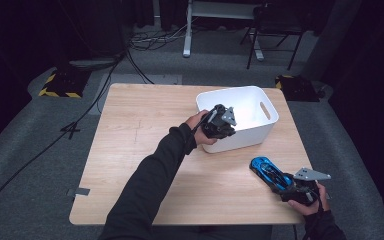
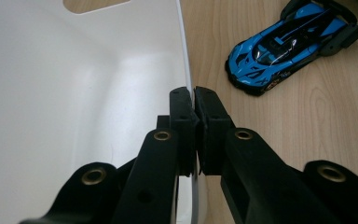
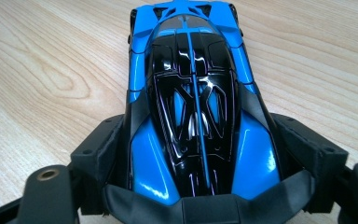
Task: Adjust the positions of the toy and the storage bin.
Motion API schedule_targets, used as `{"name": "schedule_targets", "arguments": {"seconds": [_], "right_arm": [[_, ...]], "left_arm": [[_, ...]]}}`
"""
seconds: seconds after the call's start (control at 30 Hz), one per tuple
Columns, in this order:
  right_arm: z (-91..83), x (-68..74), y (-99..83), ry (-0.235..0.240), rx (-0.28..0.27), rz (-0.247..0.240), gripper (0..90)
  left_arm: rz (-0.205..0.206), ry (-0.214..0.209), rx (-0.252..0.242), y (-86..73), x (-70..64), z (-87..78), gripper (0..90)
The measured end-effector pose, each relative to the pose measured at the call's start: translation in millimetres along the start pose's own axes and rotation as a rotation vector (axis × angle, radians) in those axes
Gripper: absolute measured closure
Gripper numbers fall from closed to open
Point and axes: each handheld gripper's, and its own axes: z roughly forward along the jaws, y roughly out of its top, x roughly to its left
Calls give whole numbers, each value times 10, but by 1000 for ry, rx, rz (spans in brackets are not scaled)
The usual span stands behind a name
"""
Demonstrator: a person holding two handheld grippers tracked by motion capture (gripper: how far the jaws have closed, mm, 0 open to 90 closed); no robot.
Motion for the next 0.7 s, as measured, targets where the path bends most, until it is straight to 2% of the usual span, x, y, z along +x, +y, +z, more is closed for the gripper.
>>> {"name": "schedule_targets", "arguments": {"seconds": [0.2,0.27,0.43,0.6,0.7], "right_arm": [[-1,0,0,1,1,0,237],[-1,-1,0,1,1,-2,237],[0,1,0,-1,1,-1,237],[0,1,0,0,1,-1,237],[0,1,0,-1,1,-1,237]], "left_arm": [[-7,-32,-27,-140,-112,-196,881],[3,-36,-26,-177,-150,-241,881],[12,-3,-11,-303,-290,-409,870],[8,15,1,-421,-389,-555,861],[20,24,14,-466,-421,-622,860]]}}
